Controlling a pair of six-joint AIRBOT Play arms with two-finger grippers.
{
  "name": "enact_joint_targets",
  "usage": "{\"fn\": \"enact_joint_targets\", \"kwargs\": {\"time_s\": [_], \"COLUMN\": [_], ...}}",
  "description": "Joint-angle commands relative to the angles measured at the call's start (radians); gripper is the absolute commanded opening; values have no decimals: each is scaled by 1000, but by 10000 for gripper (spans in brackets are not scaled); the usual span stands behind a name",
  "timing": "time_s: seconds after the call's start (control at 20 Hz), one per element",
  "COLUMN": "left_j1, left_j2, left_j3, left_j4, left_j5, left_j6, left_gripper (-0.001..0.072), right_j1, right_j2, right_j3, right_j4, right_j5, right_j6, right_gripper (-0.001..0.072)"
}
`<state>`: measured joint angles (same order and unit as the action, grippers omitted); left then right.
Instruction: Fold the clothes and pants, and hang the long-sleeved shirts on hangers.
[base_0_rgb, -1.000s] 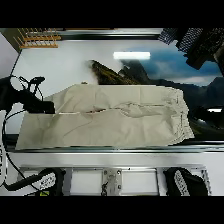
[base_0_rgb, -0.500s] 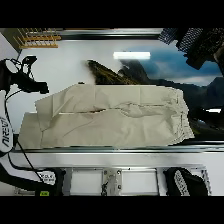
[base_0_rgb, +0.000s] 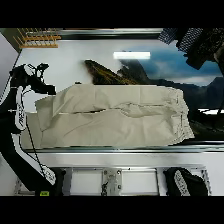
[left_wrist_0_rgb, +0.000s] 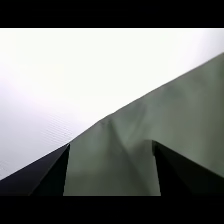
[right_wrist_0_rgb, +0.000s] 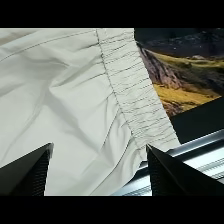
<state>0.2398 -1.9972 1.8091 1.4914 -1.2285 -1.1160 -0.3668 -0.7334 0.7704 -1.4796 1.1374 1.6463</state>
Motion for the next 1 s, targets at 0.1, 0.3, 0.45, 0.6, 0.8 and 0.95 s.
{"fn": "enact_joint_targets", "kwargs": {"time_s": [0.1, 0.3, 0.45, 0.6, 0.8, 0.95], "left_j1": [1, 7, 26, 37, 38, 36], "left_j2": [-59, -60, -63, -63, -71, -88], "left_j3": [55, 53, 52, 52, 52, 53], "left_j4": [-3, -2, -48, -77, -78, -79], "left_j5": [21, 29, 27, 27, 37, 40], "left_j6": [14, 27, 27, 27, 27, 27], "left_gripper": [552, 552, 552, 552, 553, 553], "right_j1": [1, 1, 1, 1, 1, 1], "right_j2": [-48, -56, -56, -56, -56, -56], "right_j3": [-2, -3, -2, -2, -2, -2], "right_j4": [29, 45, 45, 47, 53, 56], "right_j5": [26, 26, 26, 26, 26, 27], "right_j6": [0, 0, 0, 0, 0, 0], "right_gripper": [631, 631, 631, 631, 631, 631]}}
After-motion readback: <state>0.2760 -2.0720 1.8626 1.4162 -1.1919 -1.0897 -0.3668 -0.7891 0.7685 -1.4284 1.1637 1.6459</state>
